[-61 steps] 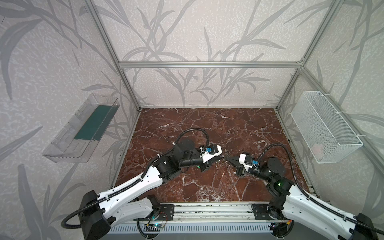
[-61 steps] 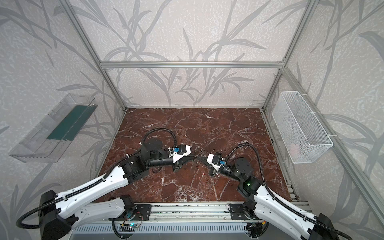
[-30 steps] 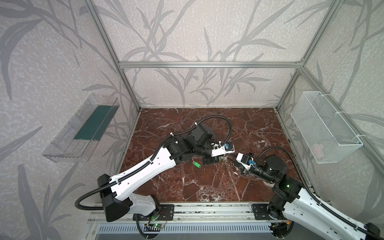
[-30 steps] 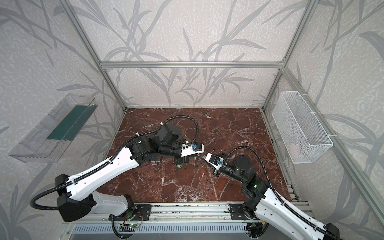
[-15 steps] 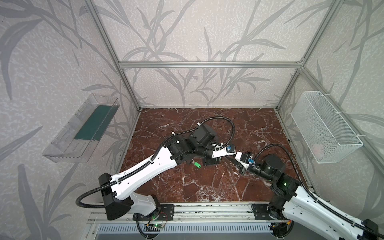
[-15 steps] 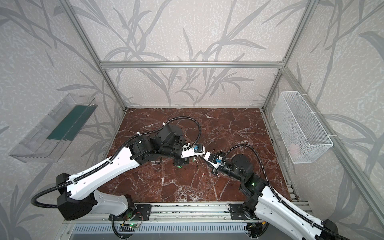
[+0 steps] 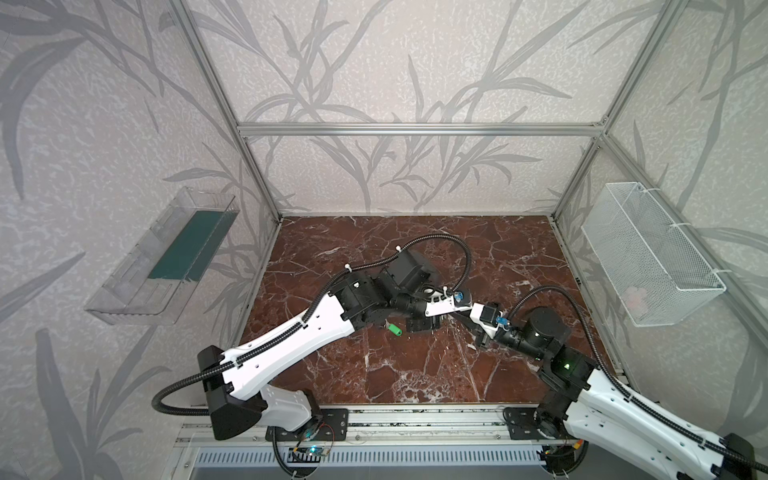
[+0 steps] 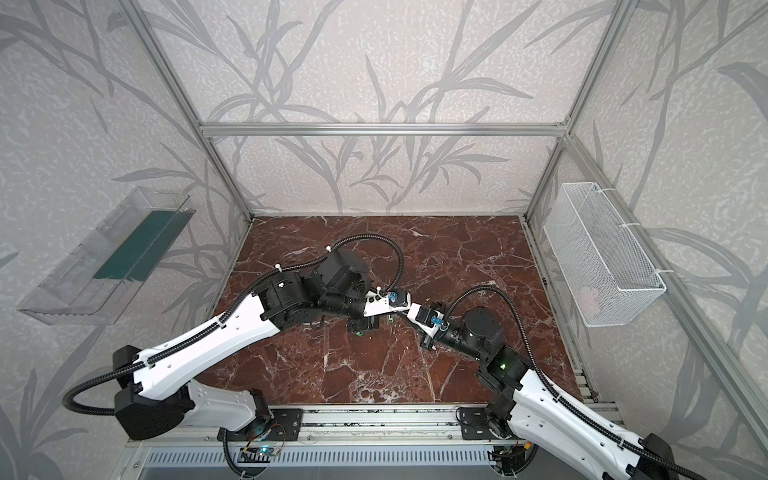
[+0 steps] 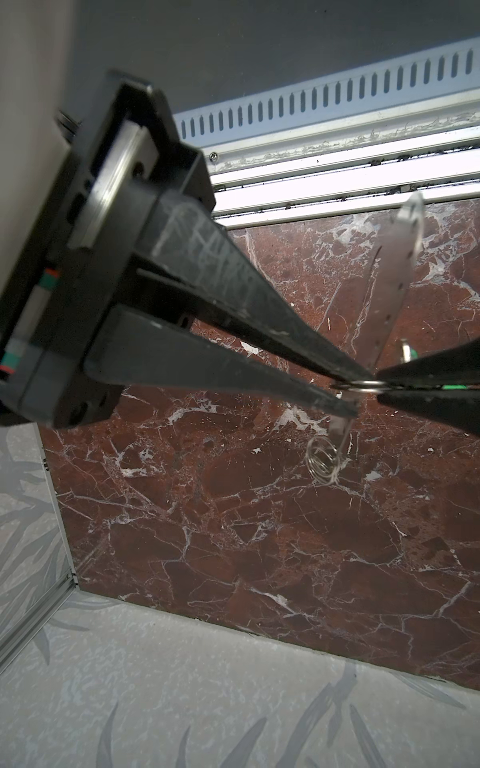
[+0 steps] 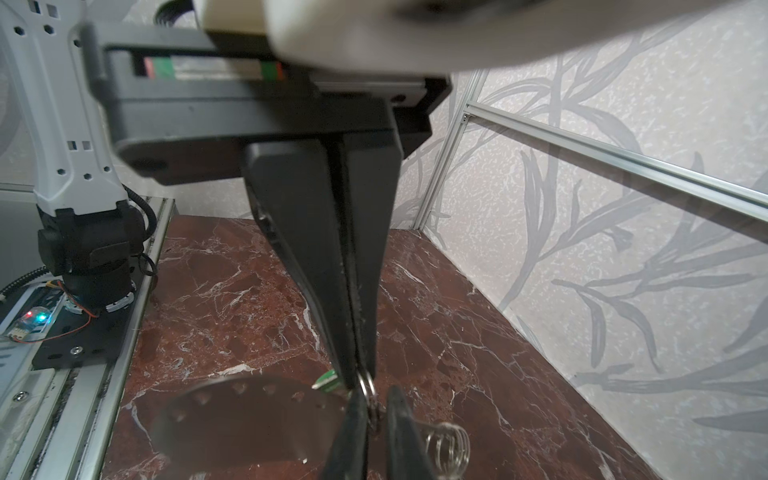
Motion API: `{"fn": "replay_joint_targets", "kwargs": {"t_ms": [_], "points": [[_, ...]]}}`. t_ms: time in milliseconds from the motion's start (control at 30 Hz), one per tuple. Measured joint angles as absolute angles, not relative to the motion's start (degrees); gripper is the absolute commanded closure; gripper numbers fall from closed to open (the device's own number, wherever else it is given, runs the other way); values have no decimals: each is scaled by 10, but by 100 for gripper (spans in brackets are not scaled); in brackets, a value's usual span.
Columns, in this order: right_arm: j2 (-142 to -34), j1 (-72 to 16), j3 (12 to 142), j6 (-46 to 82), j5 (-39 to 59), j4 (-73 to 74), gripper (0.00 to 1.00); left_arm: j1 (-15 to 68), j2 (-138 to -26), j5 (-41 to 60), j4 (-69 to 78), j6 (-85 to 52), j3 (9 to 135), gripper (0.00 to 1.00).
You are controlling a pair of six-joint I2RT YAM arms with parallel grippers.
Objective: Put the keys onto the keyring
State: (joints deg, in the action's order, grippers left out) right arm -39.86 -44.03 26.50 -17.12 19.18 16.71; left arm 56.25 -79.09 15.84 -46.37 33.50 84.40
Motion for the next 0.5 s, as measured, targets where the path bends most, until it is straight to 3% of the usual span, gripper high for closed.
{"fn": "replay_joint_targets", "kwargs": {"t_ms": [233, 400, 500], "points": [[-402, -440, 265, -171, 195, 168, 100, 562, -792, 151, -463, 335, 844, 98], [-396, -441, 255, -164, 189, 179, 100, 562, -786, 136, -435, 322, 833, 66], [-390, -440, 243, -155, 181, 191, 100, 560, -761, 131, -388, 297, 788, 57]]}}
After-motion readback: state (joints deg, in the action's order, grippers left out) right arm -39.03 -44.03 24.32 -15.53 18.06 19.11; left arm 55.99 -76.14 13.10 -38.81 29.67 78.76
